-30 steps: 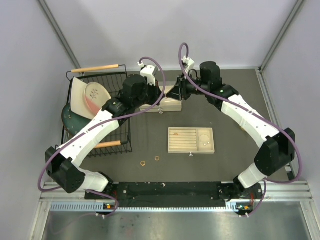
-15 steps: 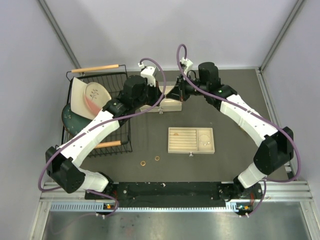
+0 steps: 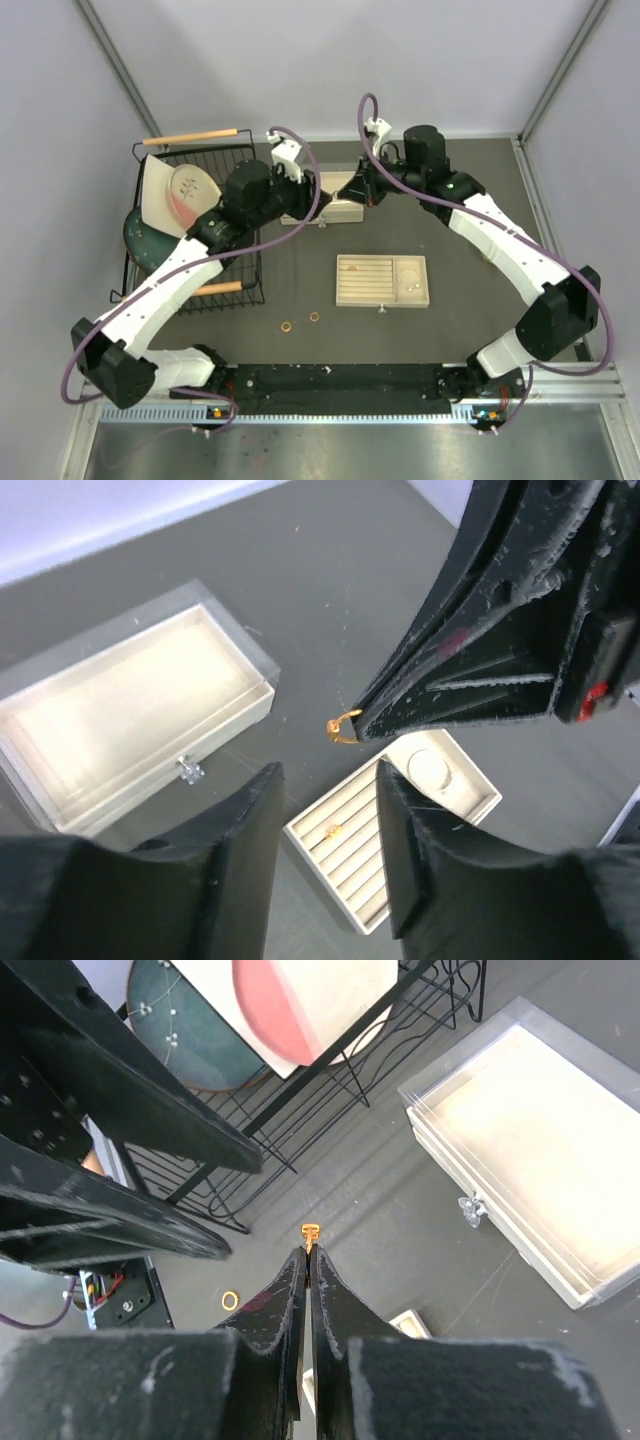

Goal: Organize the mixed jewelry

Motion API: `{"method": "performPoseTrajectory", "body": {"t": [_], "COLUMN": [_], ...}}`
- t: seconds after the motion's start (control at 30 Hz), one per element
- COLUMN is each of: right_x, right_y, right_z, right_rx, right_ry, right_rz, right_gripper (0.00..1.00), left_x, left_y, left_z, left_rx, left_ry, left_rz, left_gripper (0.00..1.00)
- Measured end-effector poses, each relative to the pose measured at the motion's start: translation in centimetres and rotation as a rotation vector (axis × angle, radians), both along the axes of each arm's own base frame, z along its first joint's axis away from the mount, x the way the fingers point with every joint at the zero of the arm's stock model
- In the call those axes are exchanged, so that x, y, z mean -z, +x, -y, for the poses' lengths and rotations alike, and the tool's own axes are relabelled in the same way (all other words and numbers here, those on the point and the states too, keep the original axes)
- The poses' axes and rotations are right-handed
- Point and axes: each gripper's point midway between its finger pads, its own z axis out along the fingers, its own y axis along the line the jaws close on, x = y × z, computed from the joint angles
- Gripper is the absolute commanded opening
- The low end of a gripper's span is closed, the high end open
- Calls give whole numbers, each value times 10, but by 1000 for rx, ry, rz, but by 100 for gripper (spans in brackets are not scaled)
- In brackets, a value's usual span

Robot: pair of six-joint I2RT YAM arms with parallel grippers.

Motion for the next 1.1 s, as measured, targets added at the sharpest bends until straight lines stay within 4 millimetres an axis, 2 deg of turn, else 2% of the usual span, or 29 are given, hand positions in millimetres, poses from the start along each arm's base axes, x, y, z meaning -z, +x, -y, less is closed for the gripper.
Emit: {"method": "performPoseTrajectory", "body": {"t": [0.1,0.2,0.4,0.67,0.87,1.1], "right_x": [-13,-25,-42,-45,-44,-45], "right_y": [-8,-20,-49,-77,-86,-87], "right_z": [8,13,13,11,12,12], "right_rx": [-9,-45,-165,-298,-333,-342], "right_ry": [11,31,83,120,129,132], "right_rz": [34,56,65,22,12,11], "right_gripper": [0,0,0,0,0,0], "left_x": [-20,-34,-34,-37,-39,-39], "left_y": [-12,-28,-51,-64,-75,-84], "left_z": [-4,-2,10,19,24,25], "left_rx": [70,177,393,574,669,732], "left_ry": [-14,-32,-51,-113,-148,-166], "left_rz": [79,144,190,197,189,178], "left_gripper": [64,65,65,54,43,35]}}
